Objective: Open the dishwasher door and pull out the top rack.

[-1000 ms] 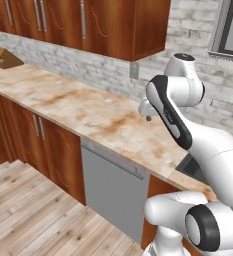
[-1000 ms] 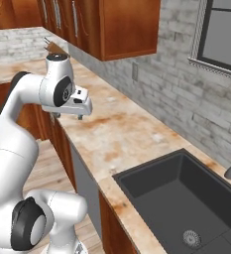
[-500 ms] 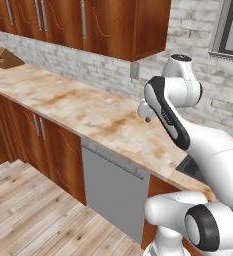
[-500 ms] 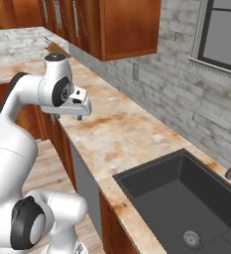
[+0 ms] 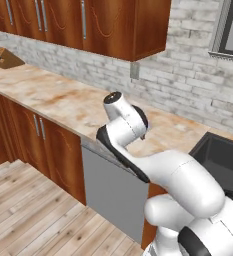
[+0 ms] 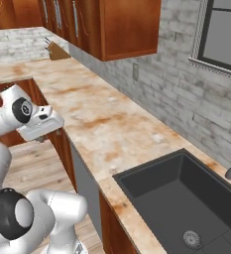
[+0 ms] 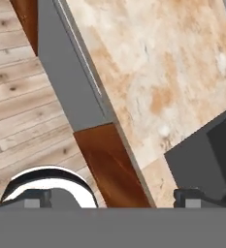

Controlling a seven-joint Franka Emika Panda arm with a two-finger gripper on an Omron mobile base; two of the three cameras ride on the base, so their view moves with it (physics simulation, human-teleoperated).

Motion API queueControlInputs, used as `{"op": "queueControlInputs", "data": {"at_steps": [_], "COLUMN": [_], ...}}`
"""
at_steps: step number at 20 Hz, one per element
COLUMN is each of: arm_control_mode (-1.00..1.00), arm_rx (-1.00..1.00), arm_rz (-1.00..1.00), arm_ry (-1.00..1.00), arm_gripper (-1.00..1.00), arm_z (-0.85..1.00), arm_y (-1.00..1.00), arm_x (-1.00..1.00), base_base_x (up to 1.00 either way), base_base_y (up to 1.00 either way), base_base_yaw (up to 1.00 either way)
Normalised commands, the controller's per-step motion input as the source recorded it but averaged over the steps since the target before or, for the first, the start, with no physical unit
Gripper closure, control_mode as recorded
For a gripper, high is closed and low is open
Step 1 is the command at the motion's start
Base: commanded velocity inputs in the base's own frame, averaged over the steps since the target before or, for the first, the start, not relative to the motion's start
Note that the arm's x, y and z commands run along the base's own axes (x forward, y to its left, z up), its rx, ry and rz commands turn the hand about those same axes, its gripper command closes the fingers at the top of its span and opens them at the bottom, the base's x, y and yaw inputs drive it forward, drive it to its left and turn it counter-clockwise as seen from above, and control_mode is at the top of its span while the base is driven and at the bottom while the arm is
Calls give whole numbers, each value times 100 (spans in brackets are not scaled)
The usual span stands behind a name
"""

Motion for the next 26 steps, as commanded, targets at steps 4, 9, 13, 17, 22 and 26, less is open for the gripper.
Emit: {"op": "queueControlInputs", "data": {"at_steps": [4,9,13,17,22,26], "arm_control_mode": [-100,-100,-100,-100,-100,-100], "arm_rx": [-34,-24,-30,-24,-15,-8], "arm_rz": [10,1,0,2,2,0], "arm_ry": [11,11,2,0,-10,-4], "arm_gripper": [-100,-100,-100,-100,-100,-100], "arm_z": [-48,-35,-98,-100,-94,-50], "arm_y": [33,11,6,1,0,8], "arm_x": [-1,0,6,24,33,66], "base_base_x": [0,0,0,0,0,0], "base_base_y": [0,0,0,0,0,0], "base_base_yaw": [0,0,0,0,0,0]}}
